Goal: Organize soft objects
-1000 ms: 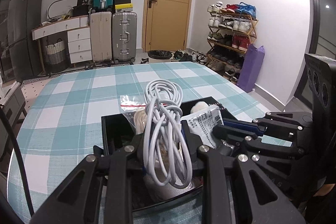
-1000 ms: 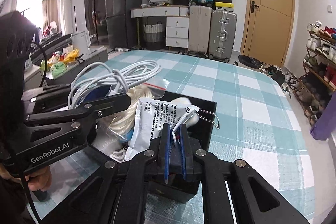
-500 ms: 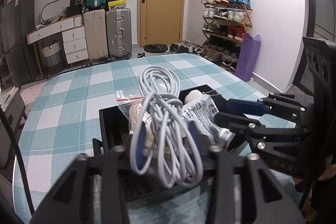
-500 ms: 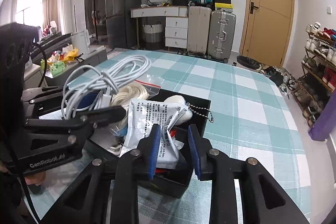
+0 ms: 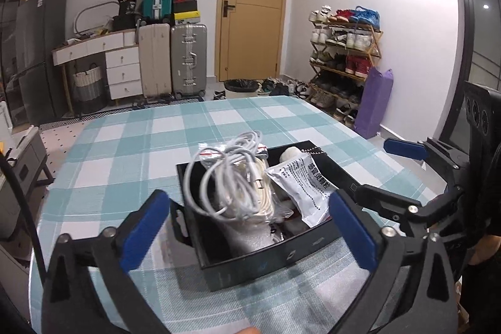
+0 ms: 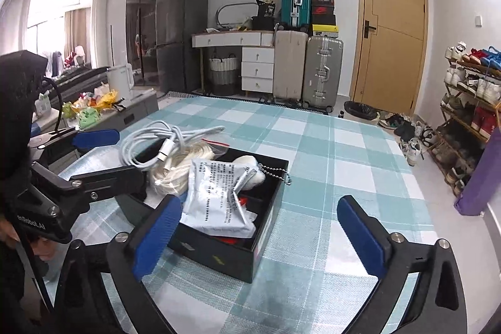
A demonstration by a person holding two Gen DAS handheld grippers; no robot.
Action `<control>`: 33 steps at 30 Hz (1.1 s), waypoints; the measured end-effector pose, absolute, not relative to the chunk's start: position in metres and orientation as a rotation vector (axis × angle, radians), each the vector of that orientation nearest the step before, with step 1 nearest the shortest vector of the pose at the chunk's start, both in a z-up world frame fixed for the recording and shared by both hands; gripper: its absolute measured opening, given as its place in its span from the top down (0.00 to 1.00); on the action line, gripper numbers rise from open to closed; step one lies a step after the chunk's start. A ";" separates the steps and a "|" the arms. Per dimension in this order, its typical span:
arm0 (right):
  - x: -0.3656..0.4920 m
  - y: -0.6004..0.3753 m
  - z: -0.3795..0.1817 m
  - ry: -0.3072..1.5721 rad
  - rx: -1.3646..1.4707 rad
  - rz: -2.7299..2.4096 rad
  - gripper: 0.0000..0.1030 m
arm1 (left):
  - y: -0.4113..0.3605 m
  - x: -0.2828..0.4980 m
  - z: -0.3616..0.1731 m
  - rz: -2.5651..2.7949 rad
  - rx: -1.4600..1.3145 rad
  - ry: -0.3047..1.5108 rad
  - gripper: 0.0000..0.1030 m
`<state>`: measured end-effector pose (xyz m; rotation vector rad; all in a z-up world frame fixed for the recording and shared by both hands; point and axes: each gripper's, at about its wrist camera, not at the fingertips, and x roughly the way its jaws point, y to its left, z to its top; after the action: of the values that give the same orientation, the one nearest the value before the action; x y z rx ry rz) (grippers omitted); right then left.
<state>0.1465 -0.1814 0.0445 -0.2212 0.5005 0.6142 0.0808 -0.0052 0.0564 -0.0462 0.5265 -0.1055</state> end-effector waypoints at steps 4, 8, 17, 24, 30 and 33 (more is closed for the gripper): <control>0.136 -0.185 0.047 0.486 -0.203 0.634 0.01 | 0.001 0.070 0.058 -0.080 -0.066 0.505 0.00; 0.129 -0.184 0.047 0.475 -0.197 0.653 0.01 | 0.008 0.060 0.055 -0.033 -0.084 0.484 0.00; 0.125 -0.183 0.041 0.455 -0.172 0.701 0.01 | 0.017 0.054 0.040 0.048 -0.116 0.464 0.00; 0.127 -0.191 0.038 0.434 -0.131 0.706 0.01 | 0.015 0.056 0.031 0.067 -0.108 0.451 0.00; 0.129 -0.191 0.034 0.423 -0.129 0.699 0.01 | 0.012 0.057 0.027 0.073 -0.100 0.443 0.00; 0.126 -0.190 0.033 0.414 -0.143 0.693 0.01 | 0.013 0.057 0.027 0.078 -0.104 0.444 0.00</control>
<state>0.1262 -0.1899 0.0328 -0.1430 0.4141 0.6932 0.0574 0.0134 0.0272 -0.1039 0.4442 0.0778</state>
